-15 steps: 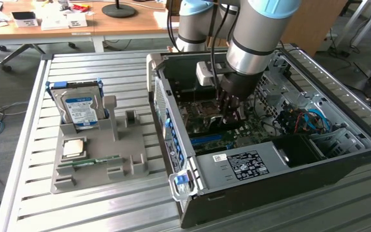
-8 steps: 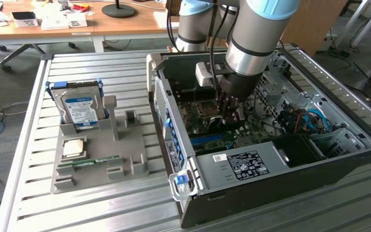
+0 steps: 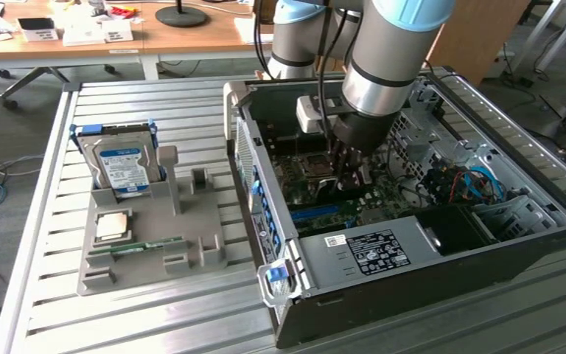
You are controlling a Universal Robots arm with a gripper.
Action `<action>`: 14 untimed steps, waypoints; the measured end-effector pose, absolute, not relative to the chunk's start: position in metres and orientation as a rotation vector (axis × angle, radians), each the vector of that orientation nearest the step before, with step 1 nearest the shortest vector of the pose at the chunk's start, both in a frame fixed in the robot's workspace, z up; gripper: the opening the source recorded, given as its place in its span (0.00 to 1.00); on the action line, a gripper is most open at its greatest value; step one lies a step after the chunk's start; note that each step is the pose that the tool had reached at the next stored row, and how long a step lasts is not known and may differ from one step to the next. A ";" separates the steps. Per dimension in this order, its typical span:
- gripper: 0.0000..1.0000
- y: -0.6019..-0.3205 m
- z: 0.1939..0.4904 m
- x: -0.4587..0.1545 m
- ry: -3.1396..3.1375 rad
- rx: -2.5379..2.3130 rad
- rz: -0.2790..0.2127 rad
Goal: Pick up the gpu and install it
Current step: 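Insert the gpu into the slot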
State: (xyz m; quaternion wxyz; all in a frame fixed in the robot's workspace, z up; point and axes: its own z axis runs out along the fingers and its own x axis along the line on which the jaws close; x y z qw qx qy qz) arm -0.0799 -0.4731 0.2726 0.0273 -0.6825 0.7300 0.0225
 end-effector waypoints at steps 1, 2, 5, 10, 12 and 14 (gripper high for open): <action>0.27 -0.473 0.272 -0.080 2.254 -2.108 0.070; 0.27 -0.473 0.272 -0.080 2.254 -2.108 0.070; 0.27 -0.473 0.272 -0.082 2.254 -2.107 0.070; 0.27 -0.473 0.272 -0.083 2.254 -2.108 0.070; 0.27 -0.473 0.272 -0.083 2.254 -2.108 0.070; 0.27 -0.473 0.272 -0.083 2.254 -2.107 0.070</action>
